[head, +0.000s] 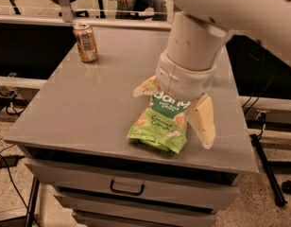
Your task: Pick green rice chip bag
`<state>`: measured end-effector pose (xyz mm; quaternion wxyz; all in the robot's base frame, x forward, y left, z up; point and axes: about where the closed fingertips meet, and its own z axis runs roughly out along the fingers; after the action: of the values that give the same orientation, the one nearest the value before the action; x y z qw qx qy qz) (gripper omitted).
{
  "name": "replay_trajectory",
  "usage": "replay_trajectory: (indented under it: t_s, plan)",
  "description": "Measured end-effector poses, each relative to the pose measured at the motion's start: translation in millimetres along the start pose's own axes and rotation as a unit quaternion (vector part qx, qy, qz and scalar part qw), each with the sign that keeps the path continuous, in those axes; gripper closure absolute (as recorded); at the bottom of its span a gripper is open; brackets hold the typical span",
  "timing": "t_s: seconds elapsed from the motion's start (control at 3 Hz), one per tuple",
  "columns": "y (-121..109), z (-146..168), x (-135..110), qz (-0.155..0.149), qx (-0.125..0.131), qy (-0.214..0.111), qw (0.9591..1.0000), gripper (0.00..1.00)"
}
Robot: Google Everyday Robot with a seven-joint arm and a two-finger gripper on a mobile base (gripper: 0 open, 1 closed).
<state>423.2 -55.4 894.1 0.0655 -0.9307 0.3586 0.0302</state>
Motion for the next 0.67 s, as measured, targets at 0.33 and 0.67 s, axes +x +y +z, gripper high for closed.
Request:
replay_trajectory:
  t_s: [0.33,0.67]
  plan:
    - [-11.8,3.2,4.7,-0.092,-0.006,0.041,0.9949,0.0]
    - [-14.4,1.6,6.2,-0.142,-0.004,0.048,0.9887,0.0]
